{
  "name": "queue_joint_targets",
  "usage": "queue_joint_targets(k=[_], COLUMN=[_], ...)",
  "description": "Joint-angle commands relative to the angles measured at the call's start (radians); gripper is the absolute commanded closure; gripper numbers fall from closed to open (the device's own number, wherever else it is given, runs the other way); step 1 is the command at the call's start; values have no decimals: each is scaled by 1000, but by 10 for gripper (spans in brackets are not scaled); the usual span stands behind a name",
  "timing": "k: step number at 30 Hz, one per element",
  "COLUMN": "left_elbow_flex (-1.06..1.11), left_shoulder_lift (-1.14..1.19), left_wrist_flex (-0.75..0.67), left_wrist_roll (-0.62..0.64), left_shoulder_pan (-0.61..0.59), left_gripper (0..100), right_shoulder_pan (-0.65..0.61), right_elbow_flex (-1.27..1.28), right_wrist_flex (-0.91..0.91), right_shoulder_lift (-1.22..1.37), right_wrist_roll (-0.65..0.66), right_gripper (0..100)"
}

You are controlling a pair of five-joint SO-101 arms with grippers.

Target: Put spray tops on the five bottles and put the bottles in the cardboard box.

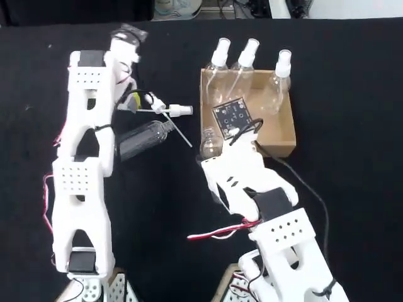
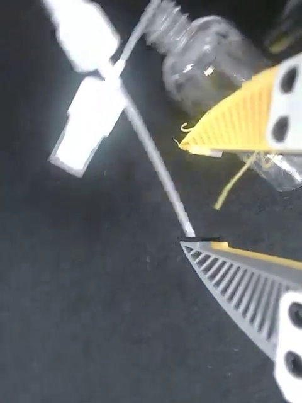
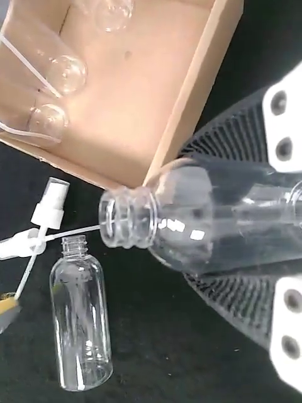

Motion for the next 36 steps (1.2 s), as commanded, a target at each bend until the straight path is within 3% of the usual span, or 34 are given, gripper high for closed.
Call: queue_joint_targets(k=[1, 13, 19, 26, 28, 33, 36], left_elbow_flex=[-107, -223, -265, -295, -332, -325, -302], left_shoulder_lift=[32, 143, 146, 138, 146, 149, 149], left_wrist_flex=[38, 48, 166, 180, 181, 180, 133], left_wrist_roll=[-86, -143, -244, -304, -348, -370, -370], left_shoulder_pan=[22, 22, 30, 15, 8, 1, 2], left_gripper=[787, 788, 970, 970, 945, 762, 742], right_shoulder_pan=[5, 5, 5, 5, 5, 5, 5], right_elbow_flex=[-5, 31, 36, 36, 36, 36, 36], right_wrist_flex=[-23, -68, -72, -72, -72, -72, -72], right_shoulder_lift=[-33, -33, -33, -33, -33, -33, -33], right_wrist_roll=[-5, -5, -5, -5, -5, -5, -5], right_gripper=[980, 980, 980, 980, 980, 980, 980])
